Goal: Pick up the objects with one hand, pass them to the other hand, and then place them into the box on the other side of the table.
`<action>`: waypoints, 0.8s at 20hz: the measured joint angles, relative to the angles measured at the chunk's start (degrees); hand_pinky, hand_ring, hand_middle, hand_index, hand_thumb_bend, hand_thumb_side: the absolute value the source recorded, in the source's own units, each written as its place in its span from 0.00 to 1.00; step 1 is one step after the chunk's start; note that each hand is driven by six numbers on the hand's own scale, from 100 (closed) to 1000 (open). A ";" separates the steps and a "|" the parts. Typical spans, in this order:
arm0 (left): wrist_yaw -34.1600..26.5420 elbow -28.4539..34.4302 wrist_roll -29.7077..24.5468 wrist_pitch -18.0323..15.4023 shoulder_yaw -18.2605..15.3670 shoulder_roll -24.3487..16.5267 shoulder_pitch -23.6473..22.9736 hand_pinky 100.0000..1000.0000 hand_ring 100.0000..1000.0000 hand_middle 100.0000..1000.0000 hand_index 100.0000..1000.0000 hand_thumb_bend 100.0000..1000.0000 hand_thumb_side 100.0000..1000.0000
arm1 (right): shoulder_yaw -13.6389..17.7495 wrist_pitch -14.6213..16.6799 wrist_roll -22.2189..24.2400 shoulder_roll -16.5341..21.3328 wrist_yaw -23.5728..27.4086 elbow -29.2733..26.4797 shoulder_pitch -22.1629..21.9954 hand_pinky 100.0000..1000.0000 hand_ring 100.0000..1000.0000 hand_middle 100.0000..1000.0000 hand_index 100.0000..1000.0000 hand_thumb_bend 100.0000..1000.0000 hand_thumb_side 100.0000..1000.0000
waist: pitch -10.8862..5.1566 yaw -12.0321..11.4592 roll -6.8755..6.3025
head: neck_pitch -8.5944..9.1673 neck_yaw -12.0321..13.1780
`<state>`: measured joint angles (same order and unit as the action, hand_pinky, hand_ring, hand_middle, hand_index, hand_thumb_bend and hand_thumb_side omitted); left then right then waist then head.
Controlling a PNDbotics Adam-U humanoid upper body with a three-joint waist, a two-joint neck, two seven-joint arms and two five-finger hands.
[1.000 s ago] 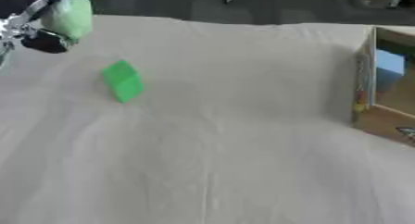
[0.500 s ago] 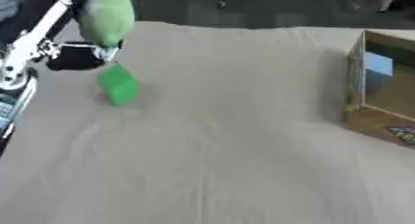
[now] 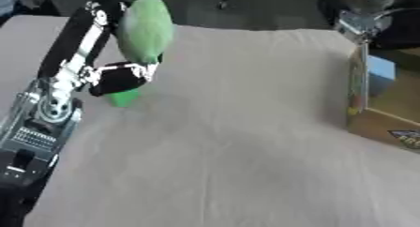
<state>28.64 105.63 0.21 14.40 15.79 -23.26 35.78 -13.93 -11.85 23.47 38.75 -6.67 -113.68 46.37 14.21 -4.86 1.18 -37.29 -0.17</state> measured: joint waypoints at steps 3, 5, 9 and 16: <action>1.27 -1.08 2.61 -0.41 0.63 1.75 -0.70 0.55 0.52 0.47 0.50 0.00 0.08 | -1.48 -1.61 1.48 -2.01 -1.99 0.00 0.67 0.94 0.94 0.81 0.88 0.06 0.38 | -0.01 0.01 0.24 | -0.03 -0.15; 1.32 -1.94 3.39 -0.82 1.14 2.53 -1.07 0.54 0.52 0.46 0.50 0.00 0.11 | -2.62 -2.58 2.66 -2.94 -3.16 0.00 1.17 0.94 0.94 0.81 0.88 0.06 0.38 | -0.01 0.05 0.28 | -0.19 -0.34; -2.20 -3.63 4.21 -2.04 1.97 3.25 -1.25 0.55 0.51 0.46 0.50 0.00 0.20 | -4.79 -3.10 5.67 -3.86 -5.21 0.00 3.02 0.93 0.93 0.80 0.87 0.09 0.37 | -0.03 0.12 0.33 | -0.55 -0.51; -8.79 -5.94 5.02 -5.40 2.98 4.36 -1.64 0.55 0.51 0.46 0.49 0.00 0.24 | -7.89 -1.58 10.94 -4.95 -9.79 -0.01 6.30 0.91 0.92 0.80 0.86 0.13 0.38 | -0.12 0.43 0.87 | -0.91 -0.54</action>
<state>19.85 99.70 5.23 9.00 18.77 -18.90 34.13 -21.82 -13.43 34.41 33.79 -16.46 -113.69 52.67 14.09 -4.43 2.05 -38.20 -0.70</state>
